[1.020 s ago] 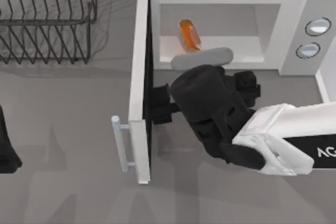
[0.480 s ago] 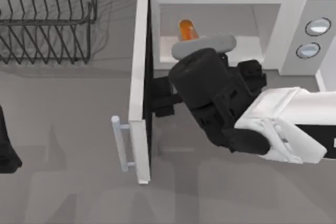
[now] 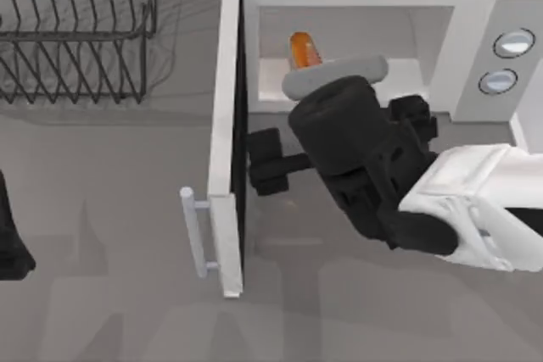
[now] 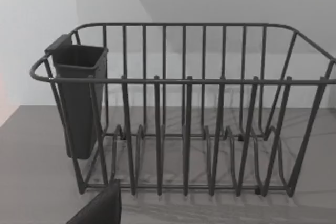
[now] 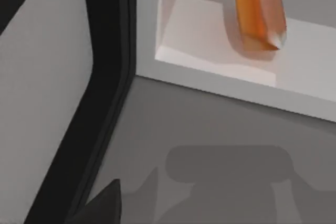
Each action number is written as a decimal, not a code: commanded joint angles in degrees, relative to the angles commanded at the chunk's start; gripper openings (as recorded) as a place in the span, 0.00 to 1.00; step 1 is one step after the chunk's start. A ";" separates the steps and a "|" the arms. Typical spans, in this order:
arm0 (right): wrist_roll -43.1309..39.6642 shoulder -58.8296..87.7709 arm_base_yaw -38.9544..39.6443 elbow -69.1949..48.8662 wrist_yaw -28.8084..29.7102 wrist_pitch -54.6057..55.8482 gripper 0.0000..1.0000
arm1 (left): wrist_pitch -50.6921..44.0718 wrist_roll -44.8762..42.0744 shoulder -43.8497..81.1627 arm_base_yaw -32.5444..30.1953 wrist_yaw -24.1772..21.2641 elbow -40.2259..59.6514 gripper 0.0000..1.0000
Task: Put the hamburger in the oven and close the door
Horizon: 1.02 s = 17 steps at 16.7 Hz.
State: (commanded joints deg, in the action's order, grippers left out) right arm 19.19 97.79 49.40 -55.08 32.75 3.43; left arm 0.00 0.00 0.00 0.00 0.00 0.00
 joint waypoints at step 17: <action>-13.67 -84.08 -42.90 44.02 -21.23 -2.37 1.00 | 0.00 0.00 0.00 0.00 0.00 0.00 1.00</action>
State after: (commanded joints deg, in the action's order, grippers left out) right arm 5.52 13.71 6.49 -11.06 11.52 1.06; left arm 0.00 0.00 0.00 0.00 0.00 0.00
